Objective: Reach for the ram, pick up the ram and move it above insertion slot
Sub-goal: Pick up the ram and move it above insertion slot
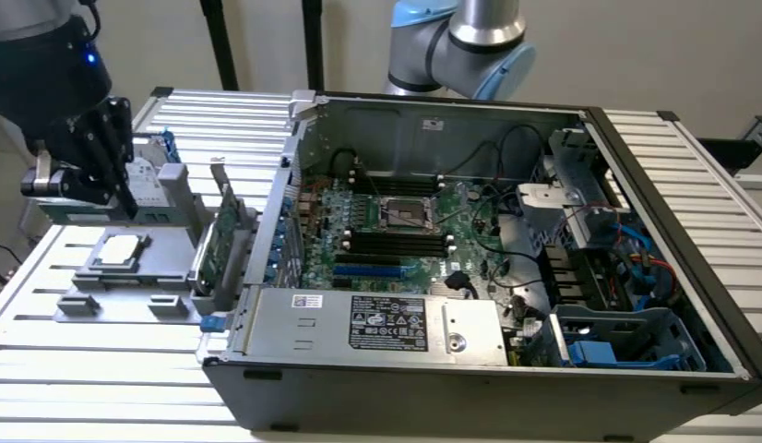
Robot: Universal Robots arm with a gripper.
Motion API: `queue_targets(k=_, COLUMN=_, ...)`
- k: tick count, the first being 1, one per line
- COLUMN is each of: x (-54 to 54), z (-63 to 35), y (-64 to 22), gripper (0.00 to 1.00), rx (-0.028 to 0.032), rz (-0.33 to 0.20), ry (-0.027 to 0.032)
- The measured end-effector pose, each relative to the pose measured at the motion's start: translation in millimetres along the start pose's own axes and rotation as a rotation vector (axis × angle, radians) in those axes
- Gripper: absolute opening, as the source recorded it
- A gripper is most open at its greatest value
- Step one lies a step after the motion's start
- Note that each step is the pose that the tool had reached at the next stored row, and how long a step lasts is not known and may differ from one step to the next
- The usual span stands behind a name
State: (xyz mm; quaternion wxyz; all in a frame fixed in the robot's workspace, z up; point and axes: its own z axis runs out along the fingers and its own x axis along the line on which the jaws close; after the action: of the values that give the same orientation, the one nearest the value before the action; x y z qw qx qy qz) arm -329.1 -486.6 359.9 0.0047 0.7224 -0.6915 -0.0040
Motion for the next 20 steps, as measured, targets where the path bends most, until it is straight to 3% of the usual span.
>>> queue_targets(k=6, x=0.4, z=-26.8, y=-24.7, gripper=0.13, rx=0.0, rz=0.0, ry=0.0001)
queue_targets(k=12, x=0.6, z=-38.1, y=-50.9, gripper=0.13, rx=0.0, rz=0.0, ry=-0.0023)
queue_targets(k=15, x=1.2, z=-38.7, y=-64.7, gripper=0.13, rx=0.0004, rz=0.0, ry=-0.0099)
queue_targets(k=20, x=2.2, z=-39.0, y=-87.3, gripper=0.13, rx=0.0012, rz=-0.001, ry=-0.0281)
